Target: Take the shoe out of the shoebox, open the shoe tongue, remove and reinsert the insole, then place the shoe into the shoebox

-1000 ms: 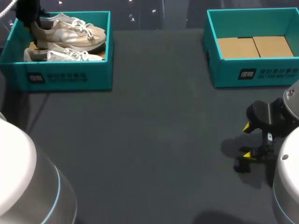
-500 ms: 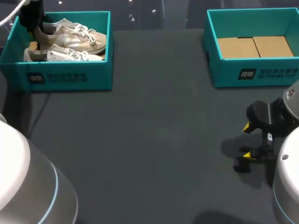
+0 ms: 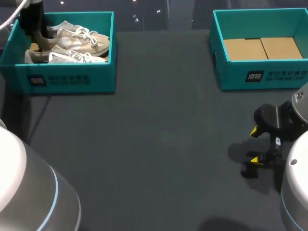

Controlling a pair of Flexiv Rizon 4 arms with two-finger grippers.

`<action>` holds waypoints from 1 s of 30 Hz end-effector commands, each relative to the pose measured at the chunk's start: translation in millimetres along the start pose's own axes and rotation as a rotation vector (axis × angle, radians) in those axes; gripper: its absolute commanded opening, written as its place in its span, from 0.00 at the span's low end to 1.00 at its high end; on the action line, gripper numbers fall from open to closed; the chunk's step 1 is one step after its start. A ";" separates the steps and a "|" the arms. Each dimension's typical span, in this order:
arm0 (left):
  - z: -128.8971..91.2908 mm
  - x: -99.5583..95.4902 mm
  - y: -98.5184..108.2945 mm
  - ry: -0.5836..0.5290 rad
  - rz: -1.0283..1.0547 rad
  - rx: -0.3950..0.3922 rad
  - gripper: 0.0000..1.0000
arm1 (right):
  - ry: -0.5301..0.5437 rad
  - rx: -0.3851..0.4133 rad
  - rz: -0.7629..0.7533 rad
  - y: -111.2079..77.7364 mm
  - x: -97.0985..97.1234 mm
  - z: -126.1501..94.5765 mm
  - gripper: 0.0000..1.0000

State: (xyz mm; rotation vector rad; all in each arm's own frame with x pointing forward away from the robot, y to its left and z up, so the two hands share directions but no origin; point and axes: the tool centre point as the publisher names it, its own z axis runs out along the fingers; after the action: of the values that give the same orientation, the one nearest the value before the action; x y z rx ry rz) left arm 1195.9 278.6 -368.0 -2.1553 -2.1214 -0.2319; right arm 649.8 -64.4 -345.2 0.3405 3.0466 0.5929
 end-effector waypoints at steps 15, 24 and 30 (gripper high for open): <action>-99.5 1.4 -36.2 -0.117 0.041 -0.075 1.00 | -0.003 0.000 0.000 -0.5 2.2 -1.3 1.00; -136.0 -1.4 -95.1 -0.081 0.075 0.004 1.00 | -0.003 0.000 0.000 -0.5 2.2 -1.3 1.00; -138.9 -1.1 -100.9 -0.047 0.103 0.017 1.00 | -0.003 0.000 0.000 -0.5 2.2 -1.3 1.00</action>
State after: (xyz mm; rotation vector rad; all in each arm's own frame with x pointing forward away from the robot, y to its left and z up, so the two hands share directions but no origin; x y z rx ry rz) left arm 1118.8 253.2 -241.1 -2.2631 -2.0136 -0.1133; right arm 649.8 -64.4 -345.2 0.3406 3.0466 0.5928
